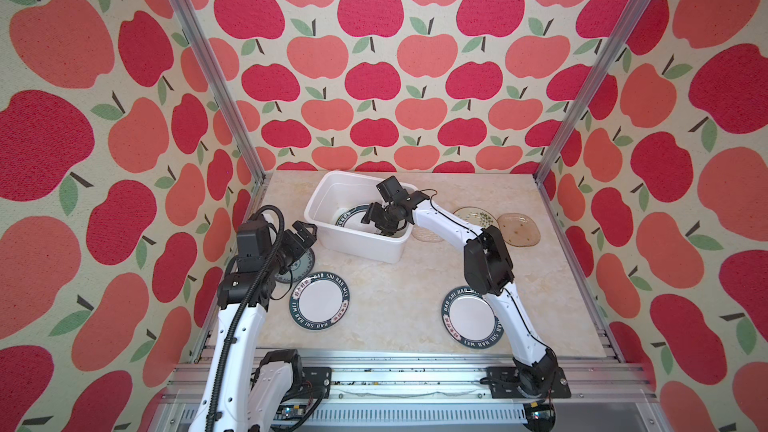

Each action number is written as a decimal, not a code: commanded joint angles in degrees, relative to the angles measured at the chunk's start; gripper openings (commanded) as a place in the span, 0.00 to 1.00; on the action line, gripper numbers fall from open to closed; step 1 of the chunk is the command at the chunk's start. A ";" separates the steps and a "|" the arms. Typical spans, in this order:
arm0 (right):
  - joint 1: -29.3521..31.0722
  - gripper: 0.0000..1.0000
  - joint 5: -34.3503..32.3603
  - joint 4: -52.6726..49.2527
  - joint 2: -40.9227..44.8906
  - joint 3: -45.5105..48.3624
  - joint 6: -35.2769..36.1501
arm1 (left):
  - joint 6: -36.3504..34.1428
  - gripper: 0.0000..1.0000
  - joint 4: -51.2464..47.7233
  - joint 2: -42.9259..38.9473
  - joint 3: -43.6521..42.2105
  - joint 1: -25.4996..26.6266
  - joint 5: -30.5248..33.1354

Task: Place the plates into the plastic bin on the countertop
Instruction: 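Lower the red-ring plate into the bin with the right gripper, then open the right gripper, releasing the plate flat onto the stack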

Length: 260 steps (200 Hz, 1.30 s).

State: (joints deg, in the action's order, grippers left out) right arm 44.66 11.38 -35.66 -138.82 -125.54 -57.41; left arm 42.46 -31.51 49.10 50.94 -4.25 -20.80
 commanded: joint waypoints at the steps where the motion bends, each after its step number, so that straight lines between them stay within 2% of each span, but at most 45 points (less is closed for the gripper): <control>1: 0.33 0.74 -3.32 -6.27 -1.42 -4.67 4.51 | -1.32 0.99 -0.95 -0.74 -0.40 0.30 0.79; 70: 2.00 0.92 -9.25 -14.09 -2.76 -13.08 11.10 | -1.59 0.99 -1.26 -1.84 -0.47 0.30 1.11; 97: 2.16 0.94 -10.90 -15.97 -2.05 -14.39 12.30 | -1.97 0.99 -1.60 -3.08 -0.84 0.30 1.84; 104: 2.19 0.99 -11.17 -16.00 -1.76 -14.39 12.45 | -2.14 0.99 -1.62 -3.18 -0.84 0.29 1.87; 260: 1.59 0.99 -13.01 -17.26 -0.02 -18.96 16.82 | -4.22 0.99 -4.80 -5.29 0.02 0.36 2.91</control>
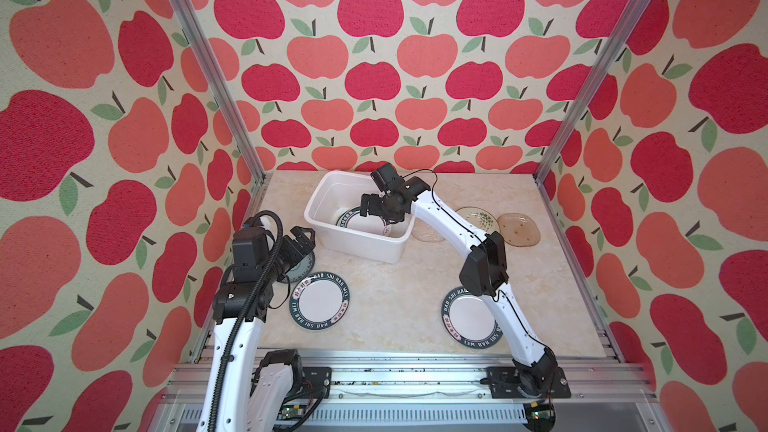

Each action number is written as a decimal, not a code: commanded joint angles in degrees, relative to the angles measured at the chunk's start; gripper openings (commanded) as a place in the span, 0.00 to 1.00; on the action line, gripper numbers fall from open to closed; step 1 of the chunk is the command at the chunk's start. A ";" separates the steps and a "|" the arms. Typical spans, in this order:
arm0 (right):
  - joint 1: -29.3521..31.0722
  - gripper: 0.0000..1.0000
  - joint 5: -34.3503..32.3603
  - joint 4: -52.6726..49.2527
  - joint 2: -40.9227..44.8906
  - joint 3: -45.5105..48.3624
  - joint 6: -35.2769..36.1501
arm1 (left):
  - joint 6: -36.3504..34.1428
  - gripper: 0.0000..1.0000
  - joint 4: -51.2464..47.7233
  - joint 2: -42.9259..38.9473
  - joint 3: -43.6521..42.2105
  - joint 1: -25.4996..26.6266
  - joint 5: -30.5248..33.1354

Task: Place the plates into the plastic bin on the countertop
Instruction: 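Open the right gripper, releasing the plate flat onto the stack, then move both grippers to the green-rimmed plate nearest the right arm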

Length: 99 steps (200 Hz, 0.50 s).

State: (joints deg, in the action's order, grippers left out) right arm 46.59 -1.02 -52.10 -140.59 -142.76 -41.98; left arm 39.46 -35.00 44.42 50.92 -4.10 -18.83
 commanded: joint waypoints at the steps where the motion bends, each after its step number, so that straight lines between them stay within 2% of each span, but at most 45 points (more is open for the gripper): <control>1: -0.35 0.99 -0.59 -0.82 1.74 -1.73 1.38 | -1.23 0.99 -1.34 -0.63 0.05 0.22 0.92; 62: -1.06 0.97 4.01 4.04 5.70 -4.19 7.89 | -3.96 0.99 0.91 -1.09 0.49 0.87 -0.95; 99: -2.49 0.96 6.19 0.42 13.56 -6.08 13.12 | -10.18 0.99 4.32 -0.52 3.98 6.73 -4.32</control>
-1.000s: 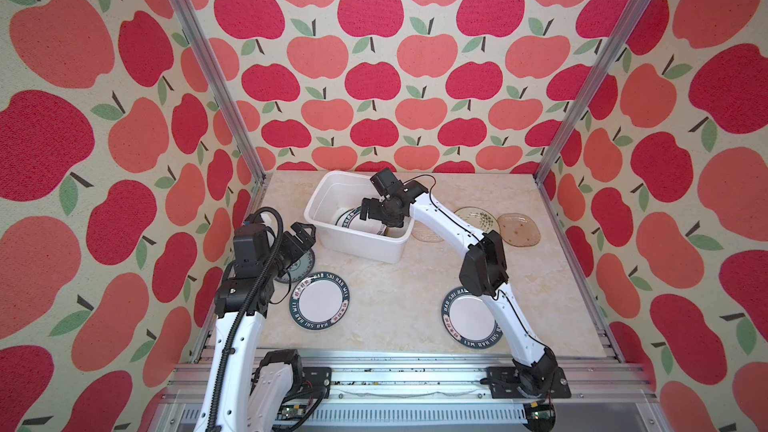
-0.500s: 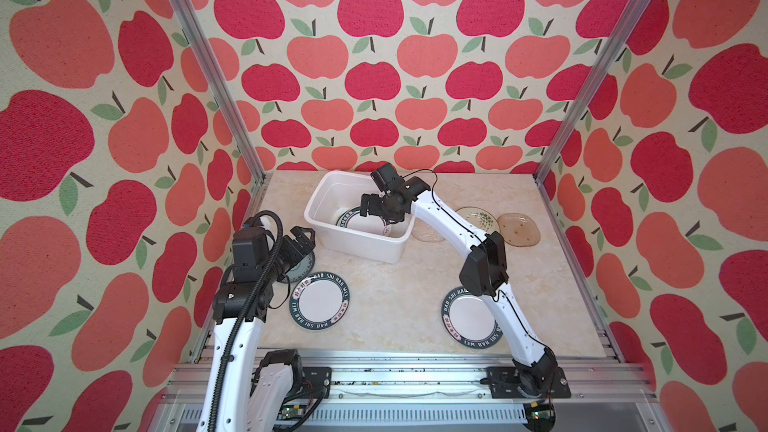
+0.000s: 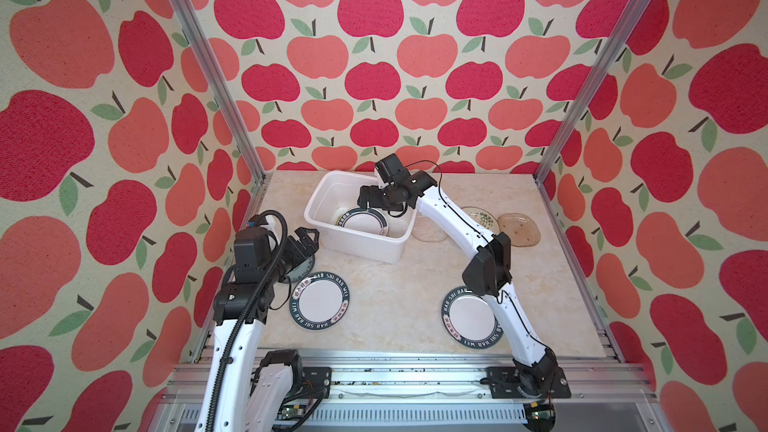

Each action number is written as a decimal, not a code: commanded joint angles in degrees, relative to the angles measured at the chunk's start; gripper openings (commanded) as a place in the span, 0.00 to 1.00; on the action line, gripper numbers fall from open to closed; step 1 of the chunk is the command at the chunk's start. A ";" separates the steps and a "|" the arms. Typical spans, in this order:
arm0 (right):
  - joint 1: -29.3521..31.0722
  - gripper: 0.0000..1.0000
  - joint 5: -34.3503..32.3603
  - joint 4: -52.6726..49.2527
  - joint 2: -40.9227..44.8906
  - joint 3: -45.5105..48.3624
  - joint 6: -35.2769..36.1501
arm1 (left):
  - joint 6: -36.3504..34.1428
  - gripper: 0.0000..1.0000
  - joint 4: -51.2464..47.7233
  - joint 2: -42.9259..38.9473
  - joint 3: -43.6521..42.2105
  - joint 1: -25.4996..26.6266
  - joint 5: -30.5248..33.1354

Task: Place the plates into the plastic bin on the countertop
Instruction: 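Move both grippers to the green-rimmed plate nearest the right arm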

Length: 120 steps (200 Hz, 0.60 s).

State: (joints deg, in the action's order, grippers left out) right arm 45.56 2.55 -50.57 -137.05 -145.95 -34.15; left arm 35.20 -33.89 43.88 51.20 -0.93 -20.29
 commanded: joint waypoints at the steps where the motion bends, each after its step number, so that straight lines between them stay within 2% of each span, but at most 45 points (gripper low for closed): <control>1: -1.58 0.96 2.68 -1.37 10.38 -2.74 5.31 | -6.15 0.99 3.21 0.09 3.89 3.87 -2.84; 14: -3.12 0.95 3.66 -4.73 14.48 -0.02 5.28 | -8.95 0.99 2.95 1.23 5.88 8.12 -2.61; 29: -5.11 0.95 5.05 -7.30 20.66 7.31 4.90 | -12.09 0.99 2.12 3.20 8.57 13.81 -2.12; 62: -10.06 0.94 7.26 -5.01 39.03 33.91 4.01 | -16.26 0.99 -0.83 8.34 13.69 28.64 0.59; 91: -18.18 0.93 12.80 -0.34 55.89 58.81 -2.88 | -20.12 0.99 -4.22 12.93 17.00 42.48 6.62; 120: -25.65 0.92 15.22 -2.34 67.37 74.76 -5.56 | -27.03 0.99 -6.59 18.16 19.82 52.92 8.30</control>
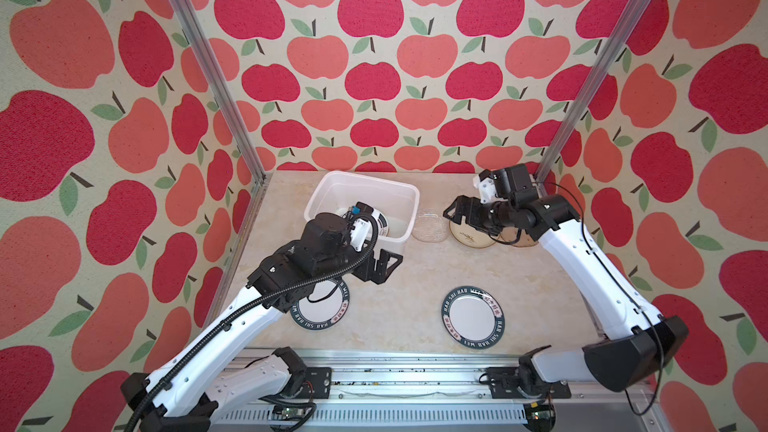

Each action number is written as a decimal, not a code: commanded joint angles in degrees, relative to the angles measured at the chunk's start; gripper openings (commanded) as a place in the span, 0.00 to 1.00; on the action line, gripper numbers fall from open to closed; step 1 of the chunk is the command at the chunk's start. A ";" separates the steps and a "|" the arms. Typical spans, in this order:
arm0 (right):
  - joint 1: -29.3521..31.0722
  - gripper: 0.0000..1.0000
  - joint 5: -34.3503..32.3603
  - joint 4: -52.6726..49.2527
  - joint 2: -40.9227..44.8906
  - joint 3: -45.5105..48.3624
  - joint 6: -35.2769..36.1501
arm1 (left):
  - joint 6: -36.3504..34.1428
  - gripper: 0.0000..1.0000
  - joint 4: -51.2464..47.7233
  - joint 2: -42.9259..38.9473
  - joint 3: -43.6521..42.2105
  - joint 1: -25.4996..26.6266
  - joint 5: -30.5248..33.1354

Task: Place the plates into the plastic bin on the countertop
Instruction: 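Move both grippers to the green-rimmed plate nearest the right arm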

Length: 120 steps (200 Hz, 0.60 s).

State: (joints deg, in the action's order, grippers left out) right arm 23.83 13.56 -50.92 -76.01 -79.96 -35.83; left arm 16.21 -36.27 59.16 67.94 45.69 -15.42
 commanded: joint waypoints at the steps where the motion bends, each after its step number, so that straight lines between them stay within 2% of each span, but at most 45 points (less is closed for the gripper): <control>1: -4.08 0.92 4.20 -2.26 6.54 9.08 -3.89 | -8.30 0.99 -4.23 3.59 3.12 6.63 3.45; 23: -8.50 0.92 2.77 -9.02 8.34 13.80 -0.74 | -12.33 0.99 -4.90 9.44 4.95 11.01 3.06; 39: -10.98 0.95 0.48 -12.46 7.92 16.28 1.54 | -11.62 0.99 -4.74 13.48 6.30 11.92 1.64; 73: -14.50 0.99 -2.24 -13.52 7.41 23.64 0.76 | -2.91 0.99 -8.45 22.64 11.87 12.00 -1.92; 106: -14.75 0.99 -3.06 -10.79 5.72 30.53 -1.13 | 6.41 0.99 -6.95 27.80 12.55 12.15 -10.45; 120: -14.82 0.99 -3.24 -10.43 4.34 32.36 -0.99 | 9.02 0.99 -8.11 30.00 13.29 12.06 -12.04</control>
State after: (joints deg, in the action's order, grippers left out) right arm 9.30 11.60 -61.17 -69.73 -50.61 -36.03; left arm 17.52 -41.82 86.63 79.07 57.63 -21.45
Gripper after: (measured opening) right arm 0.993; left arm 0.993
